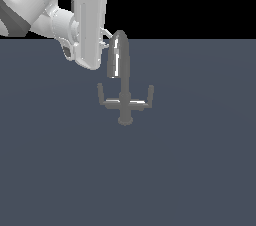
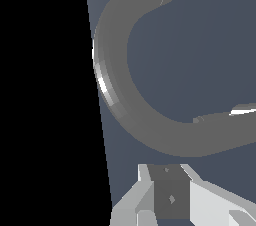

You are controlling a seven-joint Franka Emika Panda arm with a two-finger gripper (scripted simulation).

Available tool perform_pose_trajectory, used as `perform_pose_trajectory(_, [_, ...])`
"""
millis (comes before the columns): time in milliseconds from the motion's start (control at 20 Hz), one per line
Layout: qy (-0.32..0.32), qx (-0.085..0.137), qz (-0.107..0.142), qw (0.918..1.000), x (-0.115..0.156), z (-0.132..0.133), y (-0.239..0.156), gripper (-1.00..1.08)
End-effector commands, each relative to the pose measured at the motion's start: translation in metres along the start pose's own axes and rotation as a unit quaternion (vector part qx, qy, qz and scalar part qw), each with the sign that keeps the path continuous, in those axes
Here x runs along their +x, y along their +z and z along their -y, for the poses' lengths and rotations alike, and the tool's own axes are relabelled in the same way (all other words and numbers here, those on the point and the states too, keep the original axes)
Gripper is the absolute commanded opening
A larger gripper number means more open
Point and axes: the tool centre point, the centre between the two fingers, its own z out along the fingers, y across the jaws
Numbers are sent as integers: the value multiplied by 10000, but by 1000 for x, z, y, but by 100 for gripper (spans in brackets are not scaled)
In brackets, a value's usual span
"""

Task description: Turn on the faucet by rotating a designated handle.

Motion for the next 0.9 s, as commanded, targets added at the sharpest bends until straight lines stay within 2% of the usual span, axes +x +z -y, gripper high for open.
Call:
perform_pose_trajectory(0, [-376,89,83,9992,-3,-12,-2,-100])
perform_pose_trajectory(200, [-958,228,195,9950,-8,-31,-6,-100])
perform_pose_trajectory(400, [-1528,367,285,9872,-11,-50,-9,-100])
perform_pose_trajectory(600, [-2086,504,354,9761,-13,-70,-11,-100])
perform_pose_trajectory(850, [-2763,672,410,9579,-15,-95,-14,-100])
